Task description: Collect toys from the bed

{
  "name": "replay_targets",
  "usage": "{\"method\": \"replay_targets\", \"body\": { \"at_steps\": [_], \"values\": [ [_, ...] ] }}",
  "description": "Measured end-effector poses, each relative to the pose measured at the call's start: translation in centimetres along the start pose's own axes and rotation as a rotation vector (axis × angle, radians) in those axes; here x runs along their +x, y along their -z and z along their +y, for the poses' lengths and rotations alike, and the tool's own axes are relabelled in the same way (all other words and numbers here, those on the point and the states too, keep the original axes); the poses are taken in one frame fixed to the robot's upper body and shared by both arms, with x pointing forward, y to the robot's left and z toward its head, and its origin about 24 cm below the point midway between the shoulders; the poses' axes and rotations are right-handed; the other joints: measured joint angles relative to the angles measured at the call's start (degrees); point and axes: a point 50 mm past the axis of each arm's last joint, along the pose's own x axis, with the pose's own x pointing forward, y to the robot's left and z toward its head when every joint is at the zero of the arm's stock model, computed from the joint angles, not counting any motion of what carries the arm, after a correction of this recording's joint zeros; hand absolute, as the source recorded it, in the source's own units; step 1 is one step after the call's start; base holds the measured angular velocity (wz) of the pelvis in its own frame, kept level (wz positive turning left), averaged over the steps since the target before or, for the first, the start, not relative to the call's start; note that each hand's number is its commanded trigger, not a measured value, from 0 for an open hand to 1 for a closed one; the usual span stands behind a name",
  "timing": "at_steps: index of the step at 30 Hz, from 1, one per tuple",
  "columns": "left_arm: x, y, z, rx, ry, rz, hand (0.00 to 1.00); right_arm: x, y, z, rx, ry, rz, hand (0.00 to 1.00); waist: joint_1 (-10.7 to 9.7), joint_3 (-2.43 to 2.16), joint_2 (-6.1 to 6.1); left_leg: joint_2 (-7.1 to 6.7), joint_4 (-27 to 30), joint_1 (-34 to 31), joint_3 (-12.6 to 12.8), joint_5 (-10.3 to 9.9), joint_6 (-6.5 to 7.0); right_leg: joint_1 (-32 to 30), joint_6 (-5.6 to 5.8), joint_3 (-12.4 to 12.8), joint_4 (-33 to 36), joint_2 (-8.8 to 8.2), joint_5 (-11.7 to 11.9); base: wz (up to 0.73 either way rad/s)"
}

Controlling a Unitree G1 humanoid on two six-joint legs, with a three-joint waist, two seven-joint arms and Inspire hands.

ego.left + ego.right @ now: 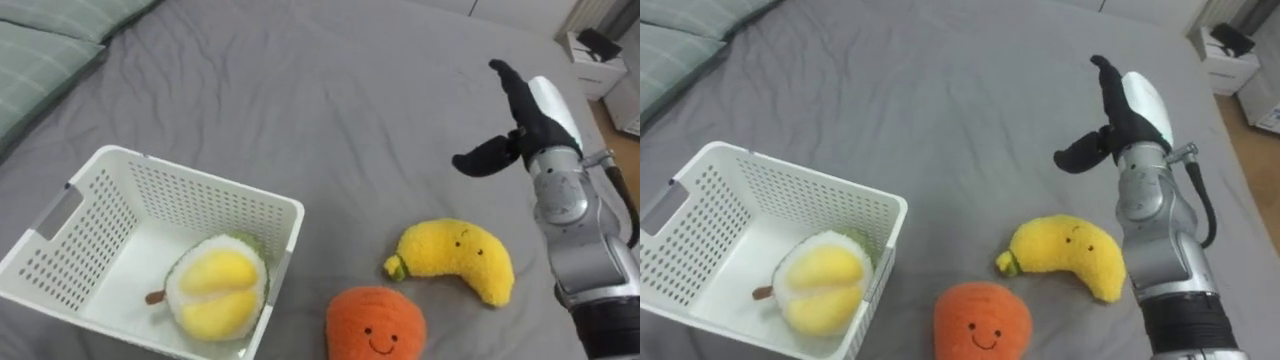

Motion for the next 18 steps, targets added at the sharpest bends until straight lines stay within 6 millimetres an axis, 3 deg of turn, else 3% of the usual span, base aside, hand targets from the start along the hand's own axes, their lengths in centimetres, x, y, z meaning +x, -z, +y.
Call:
{"method": "replay_targets", "body": {
  "at_steps": [9, 14, 18],
  "values": [
    [0.0, 0.8, 0.7, 0.042, -0.011, 0.007, 0.0, -0.6, 3.9, 1.3, 0.064, -0.057, 0.145, 0.0, -0.8, -0.15, -0.48, 0.12, -0.31, 0.65, 1.15, -0.02, -0.02, 0.04, -0.05, 0.96, 0.67, 0.09, 0.03, -0.07],
    [0.0, 0.4, 0.5, 0.058, -0.016, -0.018, 0.0, -1.0, 6.6, 2.8, 0.03, -0.068, 0.253, 0.0, 0.2, -0.21, -0.69, 0.22, 0.14, -1.46, 1.53, -0.05, 0.04, -2.14, -0.18, 1.19, 0.94, 0.11, 0.27, -0.02],
    [0.0, -0.4, 0.0, 0.065, -0.001, -0.05, 0.0, -0.6, 6.9, 3.4, 0.001, -0.079, 0.272, 0.0, 0.39, 0.08, -0.35, 0.3, 1.1, -5.33, 1.69, 0.11, 0.05, -6.1, -0.41, 1.36, 1.41, 0.09, 0.79, -0.05]
  ]
}}
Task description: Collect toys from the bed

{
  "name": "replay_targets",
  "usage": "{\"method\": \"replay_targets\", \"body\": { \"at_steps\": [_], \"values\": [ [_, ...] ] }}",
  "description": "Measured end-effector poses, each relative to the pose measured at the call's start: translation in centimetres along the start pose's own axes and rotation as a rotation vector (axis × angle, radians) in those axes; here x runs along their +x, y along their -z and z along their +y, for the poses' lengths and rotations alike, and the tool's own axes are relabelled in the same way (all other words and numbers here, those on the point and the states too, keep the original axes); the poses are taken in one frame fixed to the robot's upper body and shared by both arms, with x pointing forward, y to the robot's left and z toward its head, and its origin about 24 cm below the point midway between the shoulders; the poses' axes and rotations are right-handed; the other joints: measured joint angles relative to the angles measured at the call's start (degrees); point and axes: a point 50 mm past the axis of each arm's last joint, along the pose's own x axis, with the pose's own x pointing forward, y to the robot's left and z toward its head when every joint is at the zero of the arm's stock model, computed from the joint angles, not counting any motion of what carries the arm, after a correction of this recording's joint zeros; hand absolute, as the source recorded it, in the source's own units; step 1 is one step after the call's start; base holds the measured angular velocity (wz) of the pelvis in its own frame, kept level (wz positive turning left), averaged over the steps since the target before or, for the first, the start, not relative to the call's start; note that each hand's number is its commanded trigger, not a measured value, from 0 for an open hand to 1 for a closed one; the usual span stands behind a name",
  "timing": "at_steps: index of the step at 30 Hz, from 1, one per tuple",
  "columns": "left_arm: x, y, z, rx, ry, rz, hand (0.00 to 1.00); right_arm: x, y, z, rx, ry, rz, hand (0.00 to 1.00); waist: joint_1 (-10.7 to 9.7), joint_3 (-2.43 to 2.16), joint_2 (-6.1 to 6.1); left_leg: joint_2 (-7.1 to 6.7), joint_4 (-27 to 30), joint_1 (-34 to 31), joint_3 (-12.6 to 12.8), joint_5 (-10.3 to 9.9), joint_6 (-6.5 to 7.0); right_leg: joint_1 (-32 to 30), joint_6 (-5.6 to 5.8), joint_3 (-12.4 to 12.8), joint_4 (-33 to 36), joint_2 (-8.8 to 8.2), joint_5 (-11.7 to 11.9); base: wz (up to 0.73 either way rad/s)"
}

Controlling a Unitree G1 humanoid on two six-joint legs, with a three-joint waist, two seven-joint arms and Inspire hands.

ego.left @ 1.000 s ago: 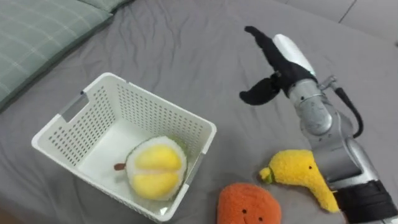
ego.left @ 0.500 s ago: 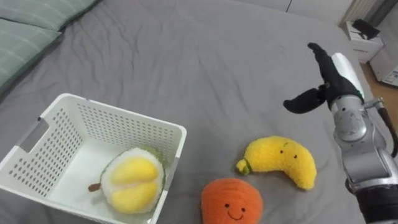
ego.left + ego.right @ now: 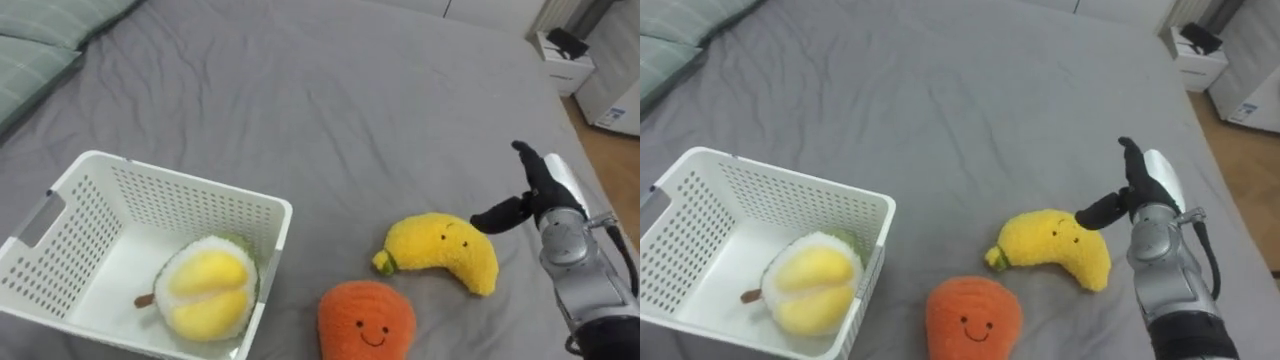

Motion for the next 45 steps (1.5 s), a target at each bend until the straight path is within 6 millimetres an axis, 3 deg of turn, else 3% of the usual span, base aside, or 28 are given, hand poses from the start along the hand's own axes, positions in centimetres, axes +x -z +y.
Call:
{"method": "replay_targets", "body": {
  "at_steps": [3, 4, 7, 12, 14, 23, 24, 25, 27, 31, 37, 45],
  "values": [
    [0.3, -1.3, -0.1, -0.014, 0.006, -0.025, 0.0, 1.1, -1.1, -0.3, -0.009, 0.012, 0.002, 0.0, 0.15, 0.33, -0.02, 0.09, 0.35, -3.82, 0.17, 0.6, -0.01, -4.01, -0.29, -0.07, 0.42, -0.06, 0.42, 0.0],
    [0.4, -1.9, -0.2, -0.004, 0.014, -0.038, 0.0, 1.5, -1.5, -0.3, -0.011, 0.019, -0.002, 0.0, 0.32, 0.72, 0.01, 0.18, 0.41, -4.82, 0.19, 0.72, -0.08, -4.88, -0.39, -0.18, 0.29, 0.02, 0.64, 0.04],
    [0.4, -3.0, -0.8, -0.01, 0.04, -0.057, 0.0, 1.7, -1.1, 0.1, -0.037, 0.009, 0.016, 0.0, 1.54, 1.2, 0.21, 0.27, 0.56, -6.78, -0.05, 0.73, -0.1, -6.57, -0.44, -0.91, 0.24, 0.02, 0.69, 0.07],
    [0.4, -2.8, -0.9, -0.019, 0.047, -0.056, 0.0, 1.7, -0.6, 0.4, -0.083, -0.006, 0.028, 0.0, 3.41, 1.36, 0.27, 0.26, 0.71, -9.94, -0.22, 0.78, -0.13, -9.72, -0.44, -0.86, 0.2, 0.01, 0.69, -0.01],
    [0.5, -2.8, -1.0, -0.017, 0.048, -0.046, 0.0, 1.7, -0.7, 0.9, -0.106, -0.022, 0.017, 0.0, 4.66, 1.77, 0.1, 0.29, 0.69, -10.46, -0.33, 0.78, -0.14, -10.22, -0.44, -0.89, -0.11, -0.04, 0.69, -0.02],
    [0.5, -5.1, -1.5, -0.014, 0.071, -0.118, 0.0, 1.6, -1.1, 1.3, -0.18, -0.027, -0.03, 0.0, 5.56, 2.29, 0.32, 0.15, 0.65, -12.35, -1.71, 0.81, -0.19, -10.87, -0.43, -1.33, -1.63, -0.03, 0.71, 0.07],
    [0.5, -5.2, -1.5, -0.014, 0.075, -0.121, 0.0, 1.6, -1.1, 1.3, -0.181, -0.027, -0.03, 0.1, 5.56, 2.32, 0.36, 0.14, 0.66, -12.42, -1.77, 0.81, -0.19, -10.88, -0.43, -1.46, -1.63, -0.04, 0.71, 0.05],
    [0.5, -5.4, -1.6, -0.011, 0.085, -0.131, 0.0, 1.6, -1.0, 1.3, -0.181, -0.028, -0.028, 1.0, 5.54, 2.37, 0.42, 0.13, 0.66, -12.51, -1.83, 0.81, -0.19, -10.91, -0.43, -1.59, -1.64, -0.04, 0.71, 0.04],
    [0.4, -5.5, -1.8, -0.018, 0.101, -0.132, 0.0, 1.6, -0.7, 1.5, -0.187, -0.034, -0.017, 1.0, 5.58, 2.4, 0.46, 0.12, 0.66, -12.54, -1.91, 0.8, -0.19, -10.88, -0.43, -1.84, -1.66, -0.05, 0.71, 0.06],
    [0.4, -5.6, -2.1, -0.025, 0.133, -0.133, 0.0, 1.5, 0.4, 1.2, -0.241, -0.019, 0.009, 1.0, 5.06, 2.96, 1.35, -0.08, 1.32, -13.78, -2.91, 0.8, -0.2, -11.21, -0.42, -3.87, -1.66, -0.4, 0.71, 0.17],
    [0.4, -5.1, -2.0, -0.021, 0.132, -0.12, 0.0, 1.6, 1.4, 0.2, -0.309, 0.025, 0.032, 1.0, 5.77, 2.9, 1.66, -0.27, 2.01, -15.02, -3.76, 0.8, -0.19, -11.89, -0.39, -4.2, -1.53, -0.57, 0.73, 0.07],
    [0.4, -4.2, -1.9, -0.016, 0.13, -0.092, 0.0, 1.5, 2.2, 0.1, -0.317, 0.013, 0.067, 1.0, 6.01, 2.65, 2.45, -0.28, 2.03, -15.09, -4.15, 0.81, -0.2, -11.86, -0.39, -4.45, -1.55, -0.56, 0.73, 0.01]
  ]
}}
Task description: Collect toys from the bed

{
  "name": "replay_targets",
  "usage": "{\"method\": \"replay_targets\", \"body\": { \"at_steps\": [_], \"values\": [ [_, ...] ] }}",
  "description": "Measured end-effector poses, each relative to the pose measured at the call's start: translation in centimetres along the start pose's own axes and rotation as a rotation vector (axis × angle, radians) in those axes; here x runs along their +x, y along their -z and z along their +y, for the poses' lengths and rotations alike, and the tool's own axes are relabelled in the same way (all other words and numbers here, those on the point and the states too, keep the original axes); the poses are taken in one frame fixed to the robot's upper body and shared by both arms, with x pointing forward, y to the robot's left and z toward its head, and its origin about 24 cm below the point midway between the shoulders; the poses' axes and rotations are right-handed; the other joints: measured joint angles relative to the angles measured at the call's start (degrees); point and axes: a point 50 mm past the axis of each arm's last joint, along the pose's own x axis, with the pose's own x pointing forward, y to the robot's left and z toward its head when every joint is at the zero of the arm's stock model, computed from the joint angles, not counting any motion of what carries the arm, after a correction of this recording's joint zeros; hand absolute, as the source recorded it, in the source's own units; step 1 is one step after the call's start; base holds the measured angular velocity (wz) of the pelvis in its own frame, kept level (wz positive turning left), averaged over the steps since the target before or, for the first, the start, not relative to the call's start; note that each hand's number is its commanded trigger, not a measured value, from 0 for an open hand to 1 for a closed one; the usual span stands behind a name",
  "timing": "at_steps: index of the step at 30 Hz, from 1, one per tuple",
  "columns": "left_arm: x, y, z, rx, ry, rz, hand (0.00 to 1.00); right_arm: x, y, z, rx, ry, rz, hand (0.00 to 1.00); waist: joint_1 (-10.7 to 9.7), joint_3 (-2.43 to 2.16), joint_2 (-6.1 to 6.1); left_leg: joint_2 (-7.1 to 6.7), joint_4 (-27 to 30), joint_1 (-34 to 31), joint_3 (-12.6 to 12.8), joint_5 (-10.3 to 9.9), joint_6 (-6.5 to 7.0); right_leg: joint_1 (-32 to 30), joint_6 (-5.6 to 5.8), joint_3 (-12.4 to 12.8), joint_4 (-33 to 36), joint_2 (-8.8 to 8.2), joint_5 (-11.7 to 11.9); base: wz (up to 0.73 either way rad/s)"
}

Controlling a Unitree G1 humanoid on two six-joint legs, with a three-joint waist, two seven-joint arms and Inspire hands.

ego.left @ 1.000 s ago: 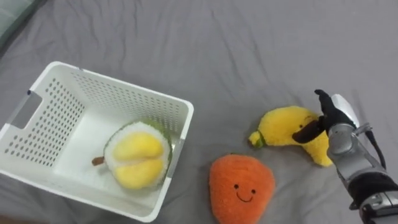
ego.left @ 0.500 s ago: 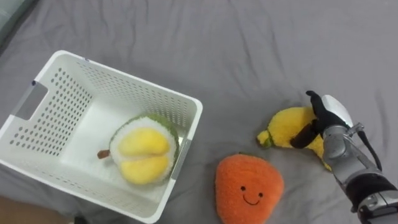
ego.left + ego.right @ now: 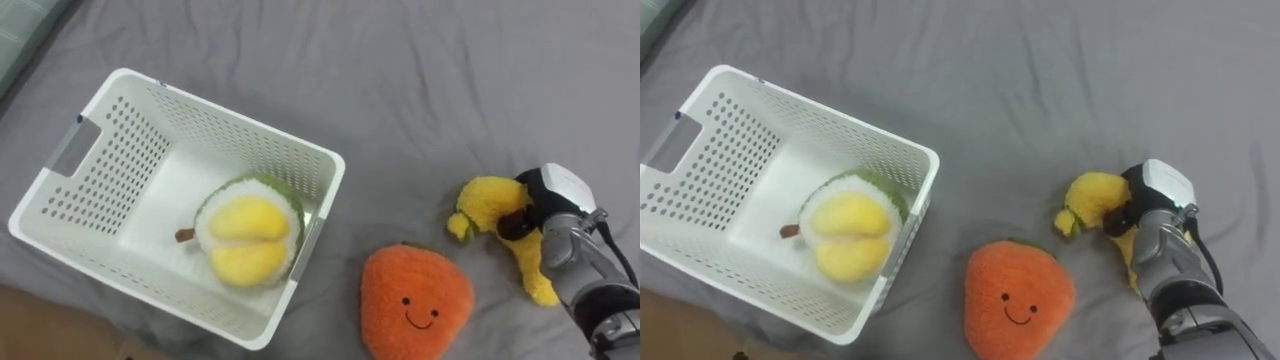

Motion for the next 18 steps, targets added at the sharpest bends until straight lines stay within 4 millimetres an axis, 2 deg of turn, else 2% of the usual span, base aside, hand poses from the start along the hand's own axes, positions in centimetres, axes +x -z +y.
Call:
{"method": "replay_targets", "body": {
  "at_steps": [7, 12, 15, 16, 18],
  "values": [
    [0.0, -0.2, 0.0, -0.002, 0.0, -0.007, 0.0, 0.0, -0.1, 0.0, 0.005, -0.002, -0.009, 1.0, -0.14, -0.14, -0.01, 0.02, 0.09, 0.27, 0.21, 0.01, -0.01, 0.15, 0.0, 0.26, 0.03, -0.01, 0.0, -0.01],
    [0.0, -0.1, 0.0, -0.004, -0.002, -0.005, 0.0, 0.0, 0.0, 0.0, 0.018, -0.014, -0.006, 1.0, -1.08, -0.31, 0.04, 0.04, 0.06, 2.51, 0.19, 0.01, -0.01, 2.47, 0.0, 0.22, -0.07, 0.0, 0.0, 0.0],
    [0.0, 0.0, 0.1, -0.003, -0.005, -0.002, 0.0, 0.1, -0.7, -0.6, 0.044, 0.016, -0.028, 1.0, -2.12, -0.86, -0.18, 0.03, -0.06, 4.26, 0.45, 0.01, -0.01, 3.88, 0.01, 0.36, 0.09, -0.06, 0.0, -0.09],
    [0.0, 0.3, 0.2, 0.0, -0.008, 0.002, 0.0, 0.2, -1.7, -1.2, 0.055, 0.041, -0.074, 1.0, -2.76, -1.3, -0.47, 0.06, -0.2, 4.97, 1.02, 0.01, -0.01, 4.18, 0.01, 0.86, 0.1, -0.05, 0.0, -0.25],
    [-0.1, 0.8, 0.5, -0.014, -0.019, 0.014, 0.0, 0.0, -3.3, -2.2, 0.085, 0.085, -0.15, 1.0, -4.09, -1.53, -0.52, 0.08, -0.75, 7.14, 1.13, 0.01, -0.01, 5.98, 0.02, 1.28, -0.1, 0.04, -0.01, -0.17]
  ]
}}
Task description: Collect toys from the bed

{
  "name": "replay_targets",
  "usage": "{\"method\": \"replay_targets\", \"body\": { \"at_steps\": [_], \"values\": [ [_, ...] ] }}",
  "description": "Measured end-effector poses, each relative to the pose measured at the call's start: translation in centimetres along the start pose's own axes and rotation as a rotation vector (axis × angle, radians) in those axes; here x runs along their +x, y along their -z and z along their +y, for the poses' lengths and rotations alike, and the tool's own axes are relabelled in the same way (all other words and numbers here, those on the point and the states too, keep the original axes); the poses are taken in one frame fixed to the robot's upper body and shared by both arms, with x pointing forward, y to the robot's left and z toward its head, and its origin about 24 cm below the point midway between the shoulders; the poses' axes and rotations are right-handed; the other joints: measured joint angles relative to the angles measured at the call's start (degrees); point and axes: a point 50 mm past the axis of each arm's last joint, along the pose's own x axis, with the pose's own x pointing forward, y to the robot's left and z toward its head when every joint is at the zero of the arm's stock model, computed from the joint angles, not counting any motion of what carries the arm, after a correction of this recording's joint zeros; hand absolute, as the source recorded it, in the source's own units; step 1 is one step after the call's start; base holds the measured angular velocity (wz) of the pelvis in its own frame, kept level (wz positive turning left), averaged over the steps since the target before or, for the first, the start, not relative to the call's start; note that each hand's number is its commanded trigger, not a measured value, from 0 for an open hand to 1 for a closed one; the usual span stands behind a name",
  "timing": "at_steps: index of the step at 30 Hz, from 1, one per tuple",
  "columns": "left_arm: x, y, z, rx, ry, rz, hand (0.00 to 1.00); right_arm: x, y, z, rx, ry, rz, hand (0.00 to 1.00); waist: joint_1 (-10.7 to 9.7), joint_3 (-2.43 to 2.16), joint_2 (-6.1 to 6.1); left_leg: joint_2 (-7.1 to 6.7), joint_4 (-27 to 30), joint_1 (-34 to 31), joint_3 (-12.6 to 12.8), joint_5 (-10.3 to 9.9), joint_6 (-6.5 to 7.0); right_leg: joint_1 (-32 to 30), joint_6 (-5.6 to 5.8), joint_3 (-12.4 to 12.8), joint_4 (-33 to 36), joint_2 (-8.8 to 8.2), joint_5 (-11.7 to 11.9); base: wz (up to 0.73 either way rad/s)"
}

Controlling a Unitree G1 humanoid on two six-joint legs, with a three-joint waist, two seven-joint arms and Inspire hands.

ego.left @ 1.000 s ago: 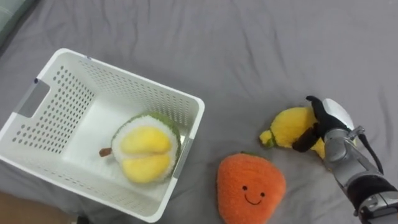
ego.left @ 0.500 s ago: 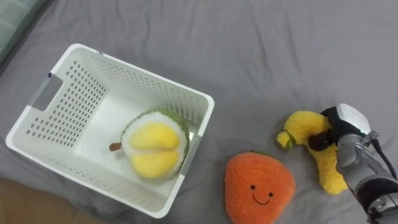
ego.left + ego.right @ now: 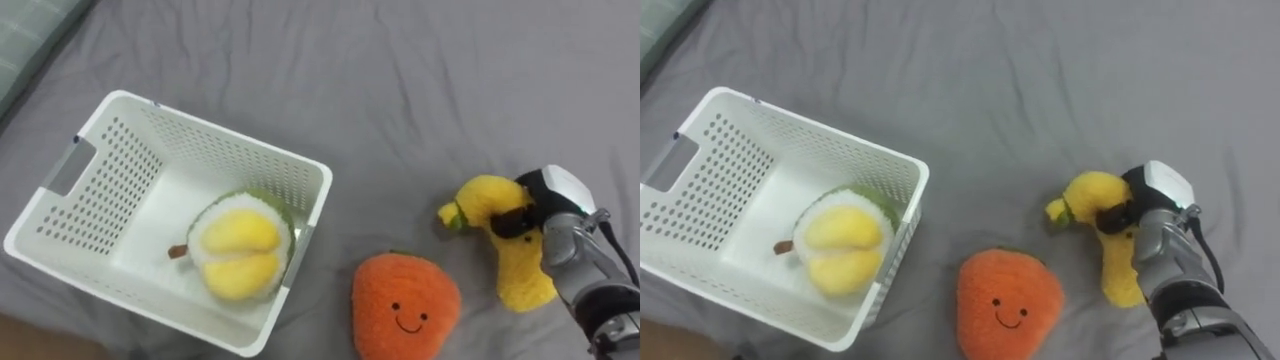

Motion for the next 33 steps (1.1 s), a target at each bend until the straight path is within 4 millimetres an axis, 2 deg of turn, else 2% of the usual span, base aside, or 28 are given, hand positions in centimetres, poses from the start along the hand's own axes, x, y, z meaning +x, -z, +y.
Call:
{"method": "replay_targets", "body": {
  "at_steps": [2, 4, 7, 12, 16, 19, 24, 26, 33],
  "values": [
    [-0.1, 1.3, 0.5, -0.024, -0.015, 0.038, 0.0, 0.0, -1.1, -0.9, 0.032, 0.041, -0.051, 1.0, -1.83, -0.56, -0.13, 0.02, -0.72, 3.53, 0.21, 0.0, 0.0, 3.13, 0.11, 0.88, -0.07, 0.07, -0.07, -0.06],
    [-0.3, 2.5, 0.9, -0.032, -0.028, 0.066, 0.0, 0.0, -2.2, -1.9, 0.04, 0.078, -0.098, 1.0, -2.49, -1.07, -0.5, 0.03, -1.6, 5.22, 1.04, -0.01, -0.01, 4.14, 0.38, 1.55, -0.03, 0.08, -0.27, -0.17],
    [-0.6, 3.4, 1.3, -0.049, -0.044, 0.081, 0.0, -0.1, -3.6, -3.8, 0.076, 0.142, -0.163, 1.0, -3.25, -1.2, -0.73, -0.01, -1.81, 7.13, 1.28, -0.06, 0.03, 5.8, 0.38, 2.21, 0.06, 0.13, -0.26, -0.09],
    [-0.6, 3.8, 1.5, -0.056, -0.057, 0.093, 0.0, -0.5, -5.6, -5.3, 0.147, 0.168, -0.238, 1.0, -3.73, -1.43, -1.0, -0.01, -2.21, 9.94, 1.11, -0.25, 0.04, 8.48, 0.4, 2.38, 0.04, 0.34, -0.27, -0.01],
    [-0.7, 3.7, 1.4, -0.056, -0.054, 0.09, 0.0, -1.9, -8.1, -6.7, 0.14, 0.219, -0.364, 1.0, -3.36, -1.4, -0.9, 0.0, -1.82, 10.46, 1.26, -0.25, 0.04, 9.0, 0.39, 2.29, 0.01, 0.63, -0.23, 0.0],
    [-0.7, 3.3, 1.3, -0.087, -0.051, 0.087, 0.0, -3.3, -9.2, -7.0, 0.141, 0.211, -0.436, 1.0, -2.42, -1.41, -0.85, 0.01, -2.33, 11.07, 1.22, -0.26, 0.06, 9.46, 0.42, 2.27, 0.02, 0.66, -0.25, 0.0],
    [-0.6, 3.2, 1.1, -0.095, -0.046, 0.089, 0.0, -4.6, -11.4, -7.6, 0.118, 0.221, -0.545, 1.0, -0.77, -1.07, -0.34, 0.05, -3.26, 12.42, 1.23, -0.26, 0.06, 10.34, 0.52, 2.43, 0.03, 0.72, -0.32, 0.0],
    [-0.7, 3.2, 0.8, -0.087, -0.051, 0.087, 0.0, -5.3, -12.3, -7.8, 0.127, 0.226, -0.585, 1.0, 0.54, -0.78, 0.08, 0.01, -3.28, 12.51, 1.21, -0.3, 0.12, 10.48, 0.55, 2.41, 0.02, 0.68, -0.33, 0.0],
    [-0.7, 3.2, 0.7, -0.053, -0.054, 0.085, 0.0, -6.2, -15.2, -5.5, 0.125, 0.096, -0.653, 1.0, 1.66, -0.71, 0.15, -0.11, -3.19, 12.29, -0.06, -0.3, 0.12, 10.72, 0.62, 0.94, 0.01, 0.57, -0.38, 0.09]
  ]
}}
